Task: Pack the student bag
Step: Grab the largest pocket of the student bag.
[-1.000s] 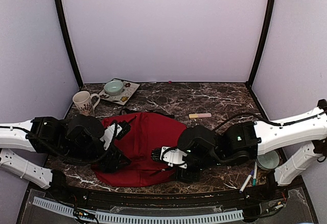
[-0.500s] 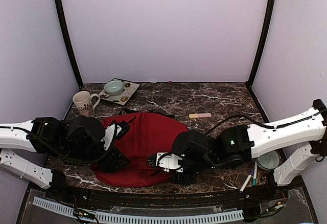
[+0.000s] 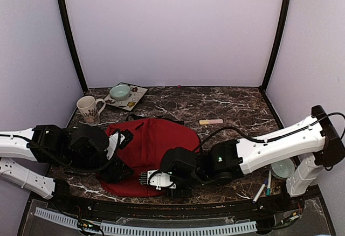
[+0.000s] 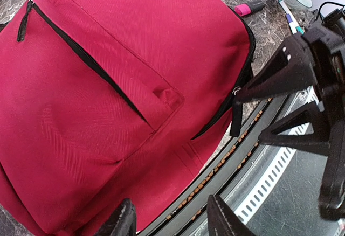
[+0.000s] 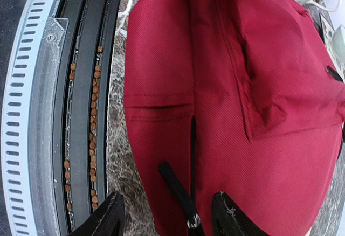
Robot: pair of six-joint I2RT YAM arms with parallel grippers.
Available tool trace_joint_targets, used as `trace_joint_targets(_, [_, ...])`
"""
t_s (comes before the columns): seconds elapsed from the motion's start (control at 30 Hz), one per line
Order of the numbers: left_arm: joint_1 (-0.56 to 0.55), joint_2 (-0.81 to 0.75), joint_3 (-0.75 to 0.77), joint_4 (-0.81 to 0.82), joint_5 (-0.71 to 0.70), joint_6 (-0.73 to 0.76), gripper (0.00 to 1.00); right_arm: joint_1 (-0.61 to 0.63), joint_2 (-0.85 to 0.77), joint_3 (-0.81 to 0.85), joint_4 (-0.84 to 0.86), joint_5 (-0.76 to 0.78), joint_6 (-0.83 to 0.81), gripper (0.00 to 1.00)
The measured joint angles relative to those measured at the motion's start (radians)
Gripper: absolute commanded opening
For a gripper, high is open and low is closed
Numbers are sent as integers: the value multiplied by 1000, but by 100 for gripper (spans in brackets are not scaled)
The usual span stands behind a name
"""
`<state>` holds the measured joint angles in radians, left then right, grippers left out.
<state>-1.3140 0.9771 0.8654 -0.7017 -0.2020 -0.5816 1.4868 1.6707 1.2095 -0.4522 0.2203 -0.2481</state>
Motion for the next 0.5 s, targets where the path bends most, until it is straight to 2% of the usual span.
trace_joint_targets(0.17, [0,-12,-5,-12,0,-19,47,14,43,11,22,2,-18,53])
trace_joint_targets(0.27, [0,-24,-8,-15,0,-32,47,15,60,12,34,9,-26,47])
trace_joint_targets(0.4, [0,-47,-21,-16,-1,-44,47,15,78,12,56,22,-35,31])
trace_joint_targets(0.5, [0,-53,-24,-17,-2,-48,47,16,83,11,72,35,-37,4])
